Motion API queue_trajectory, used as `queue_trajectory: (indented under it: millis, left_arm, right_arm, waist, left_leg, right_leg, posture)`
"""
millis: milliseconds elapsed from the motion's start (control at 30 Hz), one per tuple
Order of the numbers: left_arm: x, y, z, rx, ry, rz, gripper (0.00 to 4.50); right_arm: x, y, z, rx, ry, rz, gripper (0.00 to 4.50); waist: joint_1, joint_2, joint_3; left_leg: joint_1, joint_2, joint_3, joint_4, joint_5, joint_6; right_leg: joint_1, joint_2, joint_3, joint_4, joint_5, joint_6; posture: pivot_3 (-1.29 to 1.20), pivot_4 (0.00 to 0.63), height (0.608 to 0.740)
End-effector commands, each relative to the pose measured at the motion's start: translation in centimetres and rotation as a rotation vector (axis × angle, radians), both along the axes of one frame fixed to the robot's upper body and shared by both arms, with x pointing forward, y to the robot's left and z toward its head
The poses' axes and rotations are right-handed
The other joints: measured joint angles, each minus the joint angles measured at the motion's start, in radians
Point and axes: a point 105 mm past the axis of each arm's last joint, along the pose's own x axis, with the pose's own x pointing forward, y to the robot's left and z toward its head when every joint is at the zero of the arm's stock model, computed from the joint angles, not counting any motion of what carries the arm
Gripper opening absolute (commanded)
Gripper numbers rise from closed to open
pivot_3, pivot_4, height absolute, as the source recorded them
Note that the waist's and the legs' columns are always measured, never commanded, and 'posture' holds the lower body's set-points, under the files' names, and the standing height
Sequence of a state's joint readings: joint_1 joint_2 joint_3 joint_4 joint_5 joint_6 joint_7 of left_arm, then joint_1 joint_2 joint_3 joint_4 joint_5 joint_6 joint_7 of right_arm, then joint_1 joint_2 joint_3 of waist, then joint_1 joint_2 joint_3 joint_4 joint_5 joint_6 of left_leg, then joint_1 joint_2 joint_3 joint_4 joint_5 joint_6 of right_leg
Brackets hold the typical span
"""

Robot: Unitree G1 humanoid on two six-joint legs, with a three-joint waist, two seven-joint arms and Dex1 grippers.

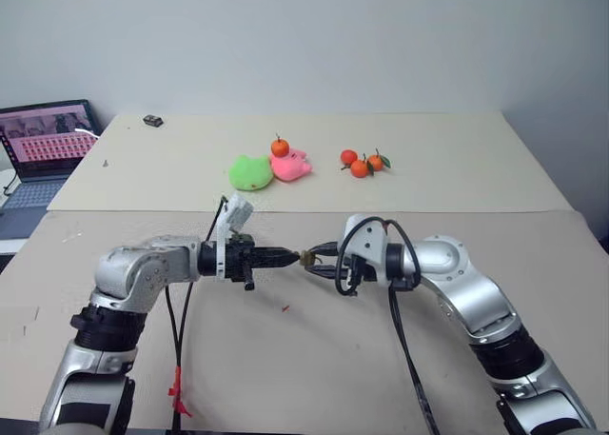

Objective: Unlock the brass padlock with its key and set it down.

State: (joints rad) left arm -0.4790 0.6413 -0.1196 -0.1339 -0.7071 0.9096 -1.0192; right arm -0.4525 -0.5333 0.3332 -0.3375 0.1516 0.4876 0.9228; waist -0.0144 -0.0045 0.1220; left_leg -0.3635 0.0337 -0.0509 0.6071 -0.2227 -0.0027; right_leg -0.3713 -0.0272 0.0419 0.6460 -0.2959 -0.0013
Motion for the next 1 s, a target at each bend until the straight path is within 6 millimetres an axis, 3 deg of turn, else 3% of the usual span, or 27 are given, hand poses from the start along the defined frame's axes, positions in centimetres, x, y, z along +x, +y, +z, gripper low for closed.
queue_trajectory:
  millis: [33, 233, 467, 567, 733, 1000]
  left_arm:
    - [-1.7, -1.0, -0.7, 0.049, -0.086, -0.154, 0.02]
    - [-1.1, -0.8, -0.8, 0.048, -0.093, -0.13, 0.02]
    - [1.5, -0.2, -1.4, -0.002, 0.227, 0.085, 0.02]
    - [1.3, -0.4, -0.5, -0.079, 0.33, 0.084, 0.66]
    - [2.0, -0.1, 0.8, -0.16, 0.393, 0.125, 2.34]
    - [2.5, -0.2, 3.1, -0.267, 0.439, 0.131, 2.34]
  right_arm:
    - [0.5, -0.4, 2.3, 0.038, -0.09, -0.032, 0.92]
    - [0.4, -0.4, 2.3, 0.035, -0.089, -0.03, 0.92]
    - [0.4, -0.4, 2.3, 0.033, -0.09, -0.029, 0.92]
    - [0.4, -0.3, 2.3, 0.032, -0.092, -0.03, 0.92]
    - [0.3, -0.3, 2.3, 0.03, -0.091, -0.029, 0.92]
    - [0.3, -0.3, 2.2, 0.03, -0.089, -0.028, 0.92]
  waist:
    - [0.001, 0.0, 0.0]
    - [0.0, 0.0, 0.0]
    - [-0.001, 0.0, 0.0]
    - [-0.007, 0.0, 0.0]
    - [-0.006, 0.0, 0.0]
    - [-0.001, 0.0, 0.0]
  left_leg:
    - [-0.001, 0.0, 0.0, 0.0, 0.0, 0.0]
    - [-0.004, 0.0, 0.0, 0.001, -0.001, 0.002]
    - [-0.004, 0.0, -0.001, 0.002, -0.003, 0.006]
    - [-0.004, 0.001, -0.001, 0.002, -0.003, 0.006]
    - [-0.004, 0.001, -0.002, 0.002, -0.003, 0.006]
    - [-0.004, 0.0, -0.003, 0.003, -0.003, 0.006]
  right_leg:
    - [0.0, 0.0, 0.0, 0.0, 0.0, 0.0]
    - [-0.001, 0.001, 0.0, 0.0, -0.001, 0.001]
    - [-0.001, 0.002, 0.0, 0.001, -0.001, 0.002]
    - [-0.001, 0.002, -0.001, 0.001, -0.001, 0.003]
    - [-0.001, 0.003, -0.001, 0.002, -0.002, 0.003]
    - [0.0, 0.002, -0.001, 0.002, -0.002, 0.003]
  posture:
    - [0.0, 0.15, 0.66]
    - [0.0, 0.15, 0.66]
    - [0.0, 0.15, 0.66]
    - [0.0, 0.15, 0.66]
    - [0.0, 0.15, 0.66]
    - [0.0, 0.15, 0.66]
